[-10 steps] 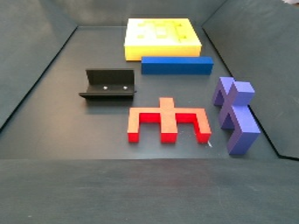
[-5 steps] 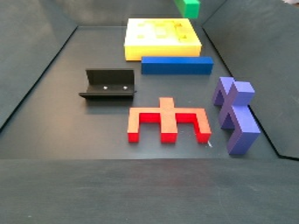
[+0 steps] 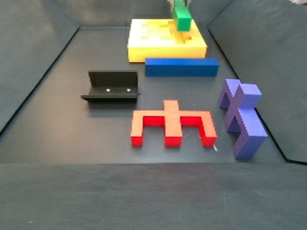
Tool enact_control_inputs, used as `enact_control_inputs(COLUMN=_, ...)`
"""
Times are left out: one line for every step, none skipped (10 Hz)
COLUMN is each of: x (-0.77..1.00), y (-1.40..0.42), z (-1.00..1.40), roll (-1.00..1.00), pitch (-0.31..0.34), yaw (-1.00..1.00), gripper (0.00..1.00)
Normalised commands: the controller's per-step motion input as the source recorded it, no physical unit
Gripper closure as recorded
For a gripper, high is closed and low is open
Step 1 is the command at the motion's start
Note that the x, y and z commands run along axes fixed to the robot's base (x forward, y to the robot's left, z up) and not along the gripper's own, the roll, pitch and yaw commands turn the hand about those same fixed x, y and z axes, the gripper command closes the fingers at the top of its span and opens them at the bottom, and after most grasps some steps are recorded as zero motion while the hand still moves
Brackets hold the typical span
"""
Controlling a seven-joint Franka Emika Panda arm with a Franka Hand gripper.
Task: Pick up the green object. Move up. Move to above the board. Insert the green object.
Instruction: Insert the green object.
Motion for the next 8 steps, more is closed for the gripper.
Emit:
enact_control_inputs(x=0.23, y=0.00, z=-0.33, roll=0.29, pitch=0.059, yaw=0.00, gripper=1.00)
enact_control_inputs(x=0.05, y=0.00, z=-0.23, roll=0.28, pitch=0.000, yaw=0.00, gripper=1.00)
enact_control_inputs(x=-0.03, y=0.00, z=-0.17, roll=0.16, pitch=-0.050, yaw=0.00, gripper=1.00)
enact_control_inputs(x=-0.14, y=0.00, z=-0.07, roll=0.06, pitch=-0.133, yaw=0.00, gripper=1.00)
enact_control_inputs(x=-0.03, y=0.00, z=-0.07, roll=0.00, pitch=-0.137, yaw=0.00, gripper=1.00)
enact_control_inputs(x=0.00, y=-0.02, z=-0.13, roll=0.00, pitch=-0.120, yaw=0.00, gripper=1.00)
enact_control_inputs(x=0.00, y=-0.02, z=-0.29, roll=0.00, pitch=-0.113, yaw=0.00, gripper=1.00)
enact_control_inputs(x=0.01, y=-0.07, z=-0.31, roll=-0.03, pitch=-0.144, yaw=0.00, gripper=1.00)
